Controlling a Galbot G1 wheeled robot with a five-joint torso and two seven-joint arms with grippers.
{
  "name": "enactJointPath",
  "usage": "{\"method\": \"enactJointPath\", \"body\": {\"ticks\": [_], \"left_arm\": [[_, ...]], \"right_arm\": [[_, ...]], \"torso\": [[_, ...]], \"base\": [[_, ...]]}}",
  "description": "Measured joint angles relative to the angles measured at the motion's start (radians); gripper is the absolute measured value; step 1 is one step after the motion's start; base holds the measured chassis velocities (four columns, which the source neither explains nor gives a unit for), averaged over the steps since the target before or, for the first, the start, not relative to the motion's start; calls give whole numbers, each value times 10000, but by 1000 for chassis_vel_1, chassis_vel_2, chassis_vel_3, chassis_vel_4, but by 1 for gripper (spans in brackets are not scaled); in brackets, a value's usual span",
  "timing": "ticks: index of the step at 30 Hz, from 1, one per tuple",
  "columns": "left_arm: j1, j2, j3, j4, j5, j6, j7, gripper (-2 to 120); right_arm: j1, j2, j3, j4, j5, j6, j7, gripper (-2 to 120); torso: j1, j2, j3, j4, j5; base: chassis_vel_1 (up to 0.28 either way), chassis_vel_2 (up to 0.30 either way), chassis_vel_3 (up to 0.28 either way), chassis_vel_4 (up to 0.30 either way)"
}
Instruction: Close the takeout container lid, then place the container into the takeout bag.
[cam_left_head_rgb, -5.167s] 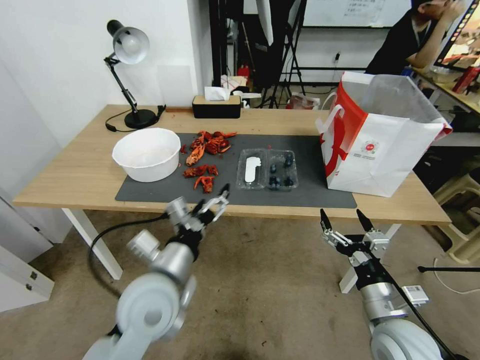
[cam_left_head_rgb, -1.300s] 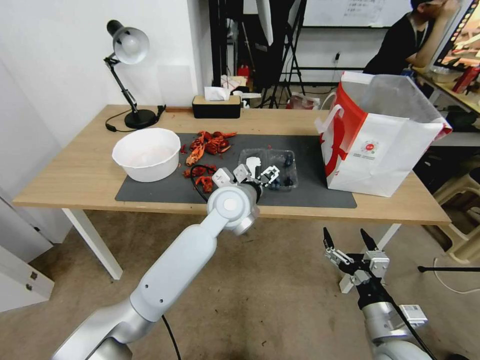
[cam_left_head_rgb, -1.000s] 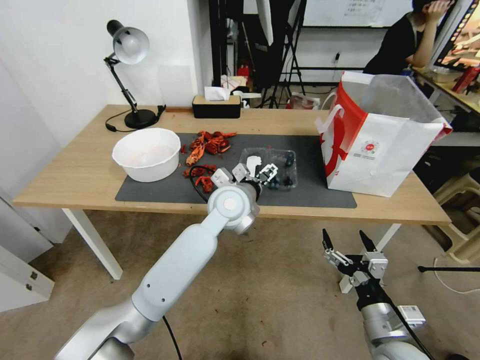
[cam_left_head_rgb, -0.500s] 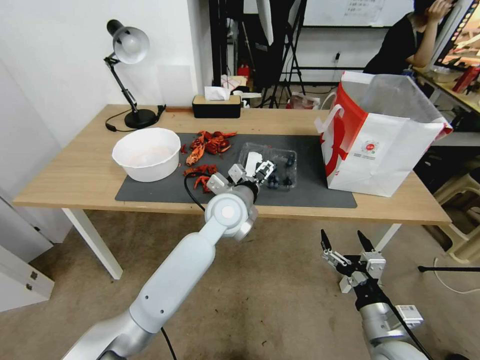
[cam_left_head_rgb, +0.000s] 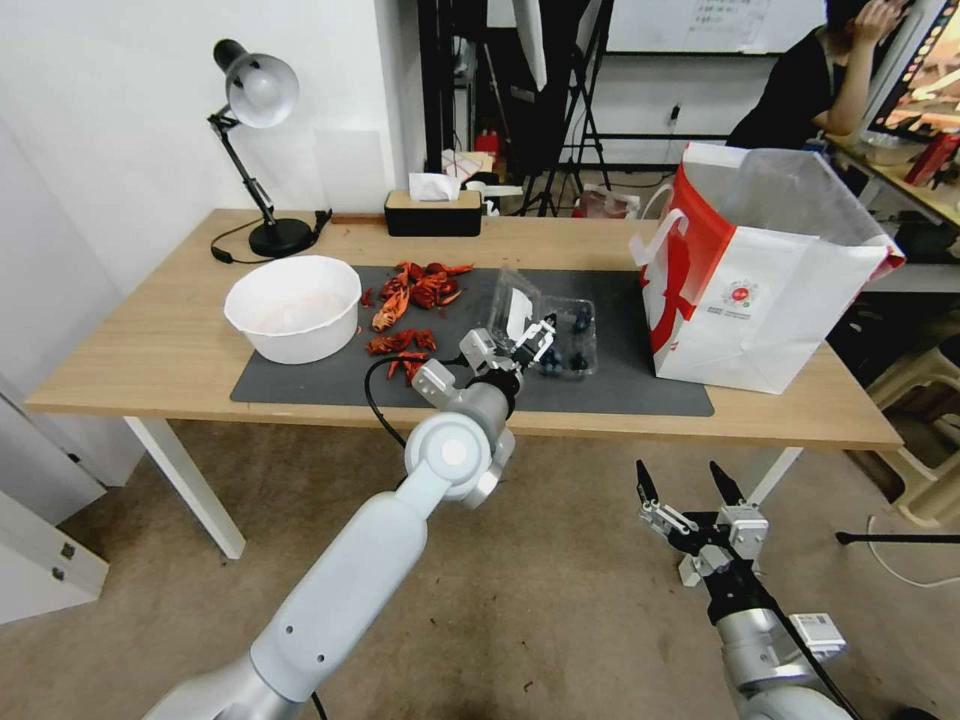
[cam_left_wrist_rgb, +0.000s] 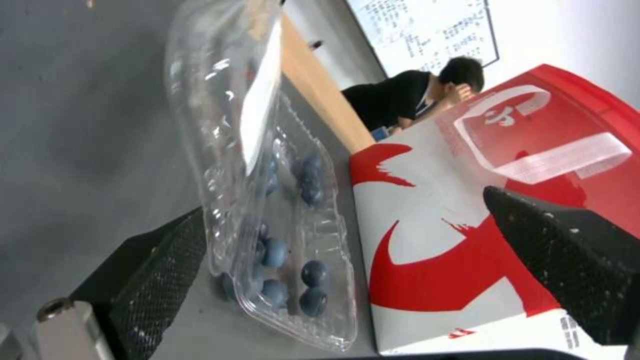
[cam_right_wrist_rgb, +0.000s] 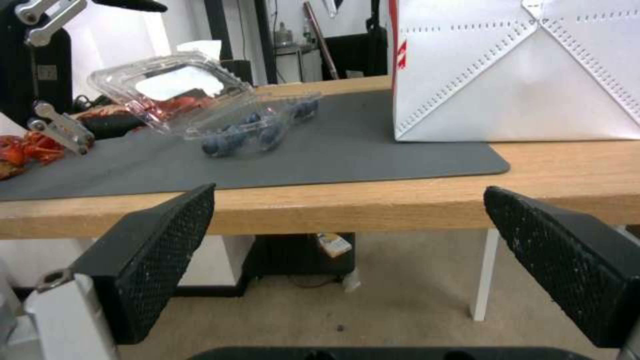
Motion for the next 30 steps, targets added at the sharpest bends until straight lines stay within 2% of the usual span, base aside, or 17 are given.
{"method": "enactJointPath", "body": {"ticks": [4, 7, 16, 17, 18, 20, 21, 23, 30], "left_arm": [[64, 99, -6, 17, 197, -50, 373, 100], [129, 186, -94, 146, 453, -120, 1049, 100], [264, 301, -108, 219, 942, -290, 2152, 100], [269, 319, -95, 224, 1014, -317, 2339, 100], [284, 385, -66, 236, 1114, -366, 2893, 100], [290, 459, -28, 236, 1202, -369, 3380, 100], [290, 459, -28, 236, 1202, -369, 3380, 100], [242, 557, 69, 247, 1363, -377, 3853, 100], [-13, 659, 281, 420, 1659, -379, 4289, 100]], "right_arm": [[-32, 25, 4, 12, -33, 0, 0, 100], [-83, 64, 2, 24, -98, 6, -5, 100], [-180, 108, 4, 100, -172, 21, -7, 100], [-190, 115, 5, 103, -182, 23, -7, 100], [-209, 139, 10, 126, -204, 25, -7, 100], [-229, 168, 13, 144, -232, 27, -7, 100], [-229, 168, 13, 144, -232, 27, -7, 100], [-256, 189, 14, 171, -269, 29, -6, 100], [-312, 199, 66, 230, -301, 31, 1, 100]], "torso": [[0, 1, 0, 1, 0], [0, 2, 0, 0, 0], [-1, 2, 0, 0, 0], [-1, 2, 1, 0, 0], [-2, 2, 0, 0, 1], [-2, 2, 0, 1, 0], [-2, 2, 0, 1, 0], [-2, 2, 0, 0, 0], [-2, 2, 0, 0, 1]], "base": [[0, 0, 0, 0], [0, 0, 0, 0], [0, 0, 0, 0], [0, 0, 0, 0], [0, 0, 0, 0], [0, 0, 0, 0], [0, 0, 0, 0], [0, 0, 0, 0], [0, 0, 0, 0]]}}
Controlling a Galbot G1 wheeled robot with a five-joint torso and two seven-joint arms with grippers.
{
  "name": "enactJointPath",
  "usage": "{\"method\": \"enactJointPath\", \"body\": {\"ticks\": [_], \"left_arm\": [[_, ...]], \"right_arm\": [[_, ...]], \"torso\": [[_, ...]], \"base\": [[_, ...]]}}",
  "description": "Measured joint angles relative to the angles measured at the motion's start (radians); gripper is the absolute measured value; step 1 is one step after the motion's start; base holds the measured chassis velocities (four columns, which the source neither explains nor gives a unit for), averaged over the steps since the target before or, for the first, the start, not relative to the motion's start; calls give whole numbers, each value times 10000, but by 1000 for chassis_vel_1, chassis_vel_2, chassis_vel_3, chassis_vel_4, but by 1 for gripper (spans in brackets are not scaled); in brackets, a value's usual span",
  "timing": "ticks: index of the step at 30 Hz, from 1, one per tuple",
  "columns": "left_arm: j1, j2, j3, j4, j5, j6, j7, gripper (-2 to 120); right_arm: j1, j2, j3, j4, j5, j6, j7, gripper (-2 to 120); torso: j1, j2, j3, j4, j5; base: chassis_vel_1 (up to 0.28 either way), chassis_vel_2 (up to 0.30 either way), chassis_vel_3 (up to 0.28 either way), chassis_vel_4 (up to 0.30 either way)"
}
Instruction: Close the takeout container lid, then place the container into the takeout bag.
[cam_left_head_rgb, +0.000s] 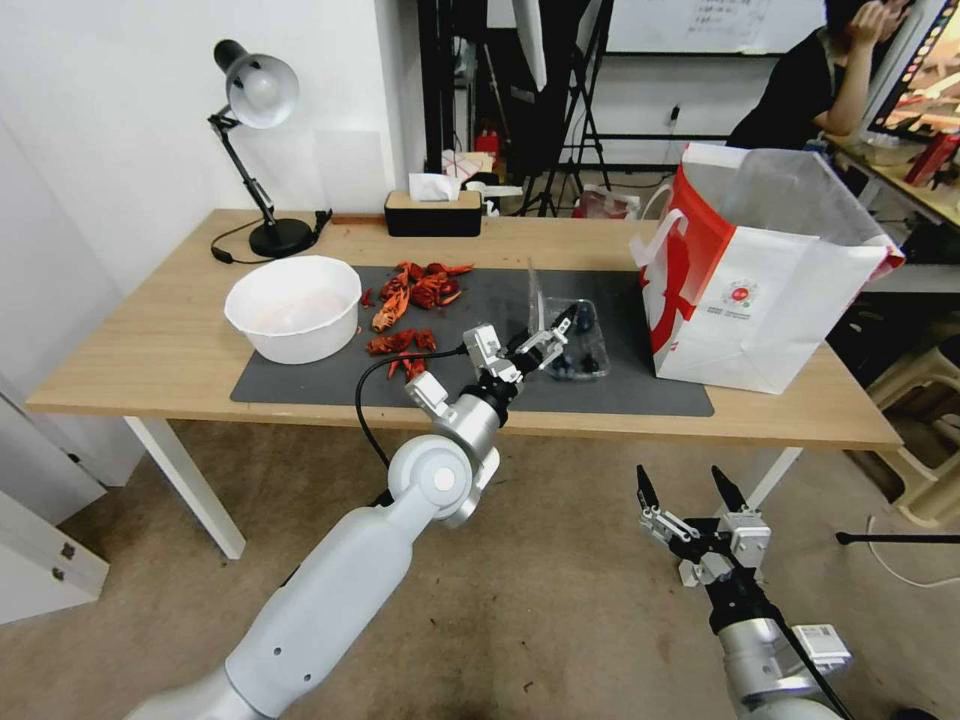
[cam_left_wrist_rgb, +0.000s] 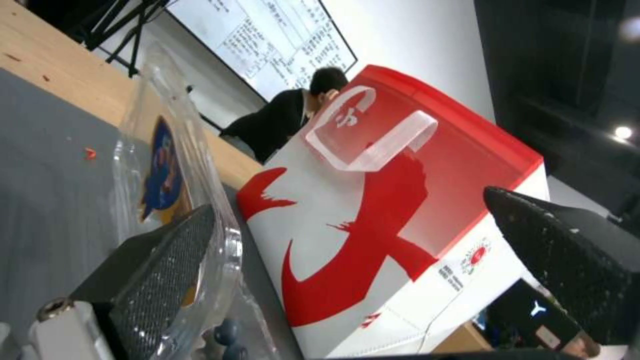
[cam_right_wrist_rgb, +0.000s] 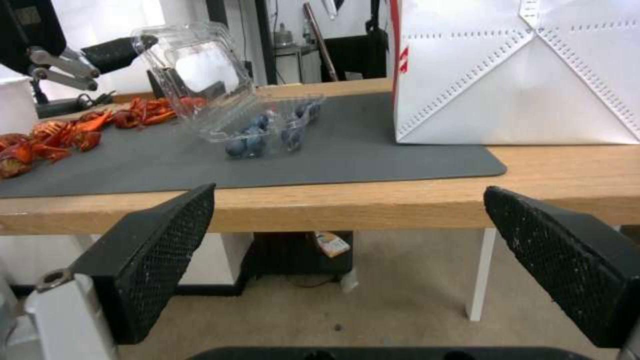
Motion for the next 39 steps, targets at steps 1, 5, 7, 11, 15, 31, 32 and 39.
{"method": "enactJointPath", "body": {"ticks": [1, 5, 7, 11, 15, 31, 32, 39], "left_arm": [[-36, 7, 30, 43, 29, 0, 31, 100], [-154, 47, 169, 184, 200, 1, 184, 100], [-198, 67, 227, 236, 260, 5, 280, 100], [-344, 101, 357, 336, 382, 29, 536, 100], [-521, 125, 467, 470, 566, 67, 933, 100], [-1457, -105, 1360, 1452, 808, 709, 1201, 100], [-1534, -155, 1413, 1540, 647, 824, 1044, 100], [-1814, -366, 1159, 1716, -740, 1657, 206, 100]], "right_arm": [[-15, 12, 9, 8, -10, 1, 0, 100], [-78, 88, 34, 37, -66, 12, 0, 100], [-99, 123, 36, 55, -96, 14, 0, 100], [-139, 178, 43, 69, -150, 17, 0, 100], [-163, 233, 53, 69, -188, 17, 8, 100], [-412, 441, 180, 253, -384, 37, 29, 100], [-412, 447, 183, 254, -398, 39, 38, 100], [-390, 494, 165, 173, -456, 56, 62, 100]], "torso": [[0, 0, 0, -1, -1], [0, 0, 0, 0, 0], [0, 0, 0, 0, -1], [0, 0, 0, 0, 0], [0, 0, 0, 0, 0], [0, 0, 1, 0, 0], [1, 0, 1, -1, 0], [1, -1, 0, 0, 2]], "base": [[0, 0, 0, 0], [0, 0, 0, 0], [0, 0, 0, 0], [0, 0, 0, 0], [0, 0, 0, 0], [0, 0, 0, 0], [0, 0, 0, 0], [0, 0, 0, 0]]}}
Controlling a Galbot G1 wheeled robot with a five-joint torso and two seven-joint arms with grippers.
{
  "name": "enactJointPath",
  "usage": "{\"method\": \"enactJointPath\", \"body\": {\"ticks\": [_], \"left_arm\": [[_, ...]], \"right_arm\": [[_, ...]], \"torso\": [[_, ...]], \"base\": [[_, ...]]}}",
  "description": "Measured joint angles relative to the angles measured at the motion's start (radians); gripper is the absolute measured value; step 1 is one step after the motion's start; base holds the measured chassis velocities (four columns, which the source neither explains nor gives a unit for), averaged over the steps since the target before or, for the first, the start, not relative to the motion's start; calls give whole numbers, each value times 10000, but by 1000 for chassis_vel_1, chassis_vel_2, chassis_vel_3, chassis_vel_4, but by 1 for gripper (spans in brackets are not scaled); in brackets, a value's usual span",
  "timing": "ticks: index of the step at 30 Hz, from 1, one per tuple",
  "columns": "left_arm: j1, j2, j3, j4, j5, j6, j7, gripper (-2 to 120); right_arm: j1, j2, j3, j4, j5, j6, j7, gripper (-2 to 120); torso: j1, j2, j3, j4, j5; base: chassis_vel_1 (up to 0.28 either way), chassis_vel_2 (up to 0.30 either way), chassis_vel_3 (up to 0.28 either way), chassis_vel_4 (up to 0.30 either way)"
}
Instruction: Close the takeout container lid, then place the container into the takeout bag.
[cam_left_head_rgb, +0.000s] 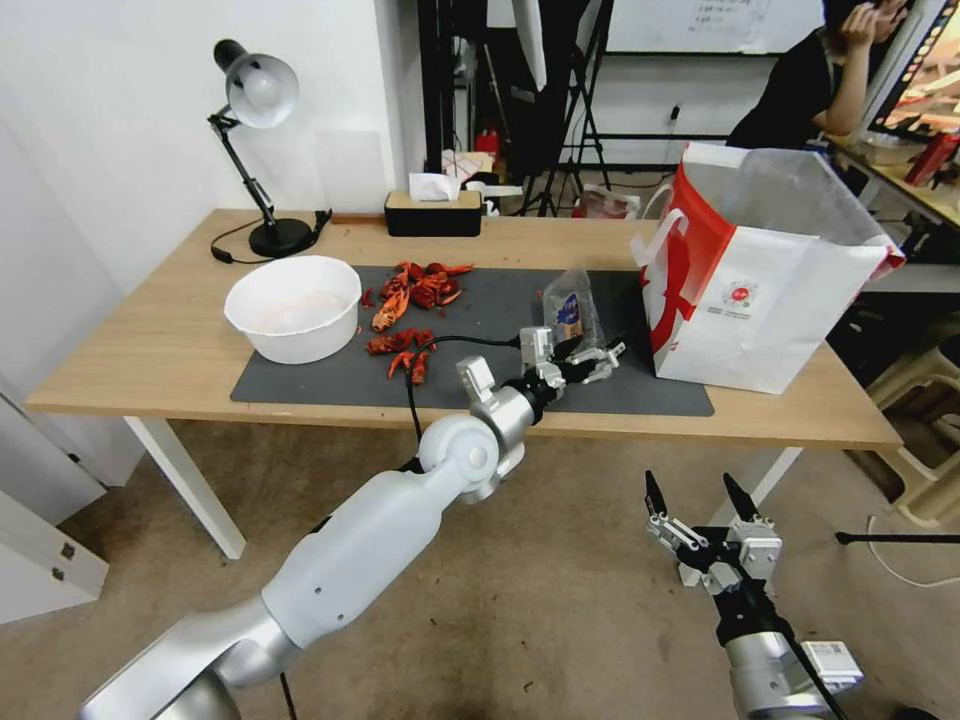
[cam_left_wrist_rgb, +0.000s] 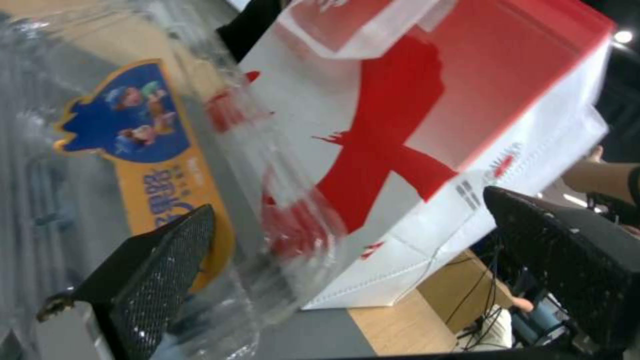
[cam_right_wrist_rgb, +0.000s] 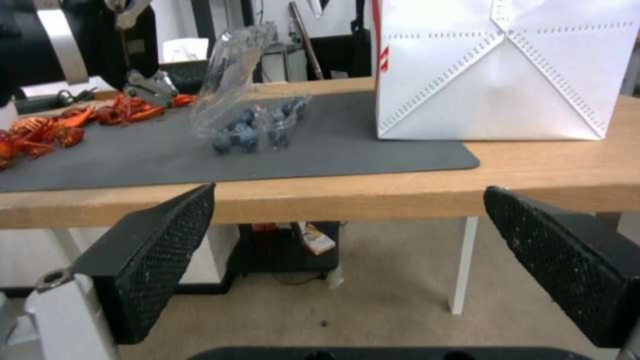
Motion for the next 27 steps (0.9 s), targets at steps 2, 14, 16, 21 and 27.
{"method": "enactJointPath", "body": {"ticks": [2, 14, 16, 21, 27], "left_arm": [[-104, -32, -97, 16, -531, 429, -570, 100], [-260, -269, -383, -89, -1858, 1081, -2569, 88], [-319, -329, -382, -63, -1898, 1082, -3096, 78], [-407, -328, -290, -140, -1806, 1192, -3743, 62], [-541, -209, 3, -401, -982, 1809, -4322, 38]], "right_arm": [[35, 33, -31, -70, -33, 6, 7, 100], [59, 208, -165, -146, -197, 6, 14, 100], [26, 256, -180, -122, -236, 6, 15, 100], [-37, 289, -183, -64, -288, 6, 12, 100], [-76, 295, -159, 53, -290, 4, -5, 100]], "torso": [[0, -1, 0, -1, -2], [0, -1, 0, -1, -2], [0, -2, 0, -1, -2], [0, -1, 0, -1, -2], [0, -1, 0, 0, -2]], "base": [[0, 0, 0, 0], [0, 0, 0, 0], [0, 0, 0, 0], [0, 0, 0, 0], [0, 0, 0, 0]]}}
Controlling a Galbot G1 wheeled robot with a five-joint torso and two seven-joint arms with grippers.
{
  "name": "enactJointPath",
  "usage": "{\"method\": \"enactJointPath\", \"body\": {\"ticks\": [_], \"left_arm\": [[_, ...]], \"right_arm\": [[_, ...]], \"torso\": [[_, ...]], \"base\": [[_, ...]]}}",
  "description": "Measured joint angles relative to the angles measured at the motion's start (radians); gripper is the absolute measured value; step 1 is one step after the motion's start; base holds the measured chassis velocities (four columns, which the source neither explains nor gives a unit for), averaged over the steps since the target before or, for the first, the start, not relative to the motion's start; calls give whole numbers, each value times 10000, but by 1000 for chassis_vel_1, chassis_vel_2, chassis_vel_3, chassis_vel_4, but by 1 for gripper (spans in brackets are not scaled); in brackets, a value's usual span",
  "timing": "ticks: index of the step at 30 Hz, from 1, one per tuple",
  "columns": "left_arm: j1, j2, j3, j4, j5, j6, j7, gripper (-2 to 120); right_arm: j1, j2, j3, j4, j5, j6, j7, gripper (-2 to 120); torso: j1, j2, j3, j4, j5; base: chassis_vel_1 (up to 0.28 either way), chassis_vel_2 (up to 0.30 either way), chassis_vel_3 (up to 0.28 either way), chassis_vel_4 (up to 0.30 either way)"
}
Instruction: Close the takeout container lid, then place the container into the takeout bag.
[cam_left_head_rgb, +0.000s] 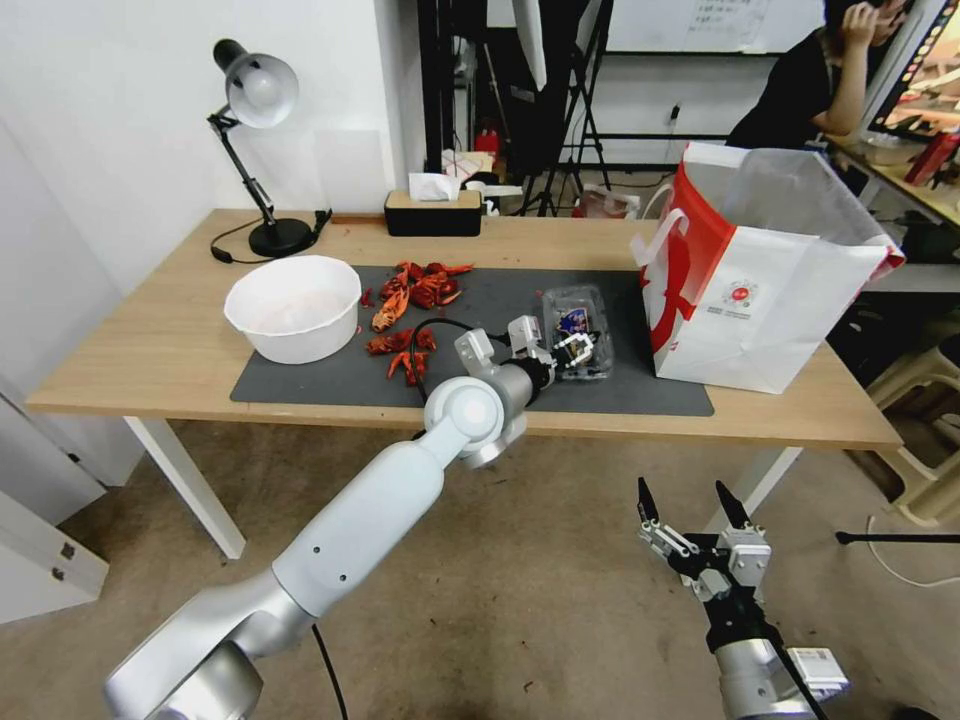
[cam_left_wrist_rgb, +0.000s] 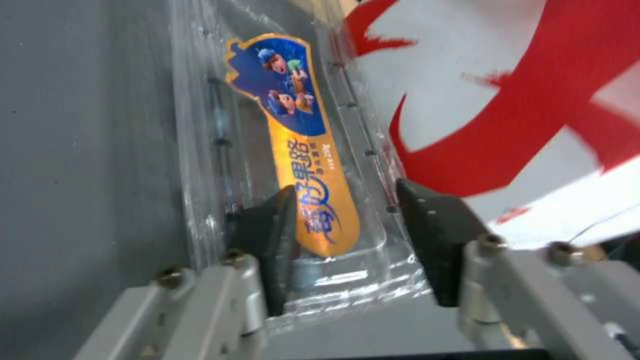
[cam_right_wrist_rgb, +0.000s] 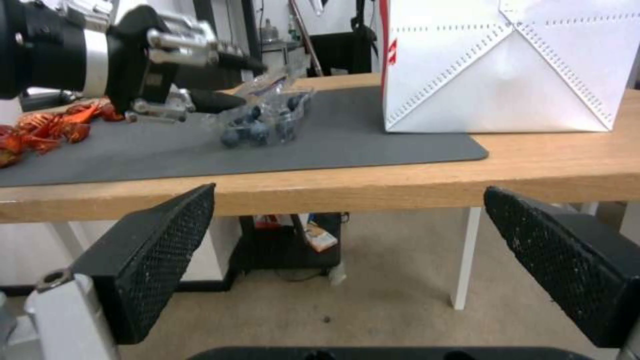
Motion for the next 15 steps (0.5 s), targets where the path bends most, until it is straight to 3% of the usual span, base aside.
{"method": "enactJointPath", "body": {"ticks": [5, 10, 12, 13, 15], "left_arm": [[-134, 36, 309, -157, 540, 370, -288, 17], [-271, 83, 506, -153, 798, 459, -413, 6], [-334, 116, 599, -79, 1001, 497, -470, 0], [-334, 116, 599, -79, 1001, 497, -470, 0], [-352, 122, 605, -29, 1045, 507, -519, 0]], "right_arm": [[192, -245, 133, 141, 366, -178, -23, 100], [431, -647, 322, 317, 1076, -424, -87, 100], [768, -1108, 572, 620, 2807, -941, -219, 100], [768, -1108, 572, 620, 2807, -941, -219, 100], [1125, -1433, 753, 844, 4257, -1432, -290, 100]], "torso": [[-1, 1, 0, -1, 0], [0, 1, 0, 0, 1], [0, 1, 0, -1, 0], [0, 1, 0, -1, 0], [0, 1, 0, -2, 0]], "base": [[0, 0, 0, 0], [0, 0, 0, 0], [0, 0, 0, 0], [0, 0, 0, 0], [0, 0, 0, 0]]}}
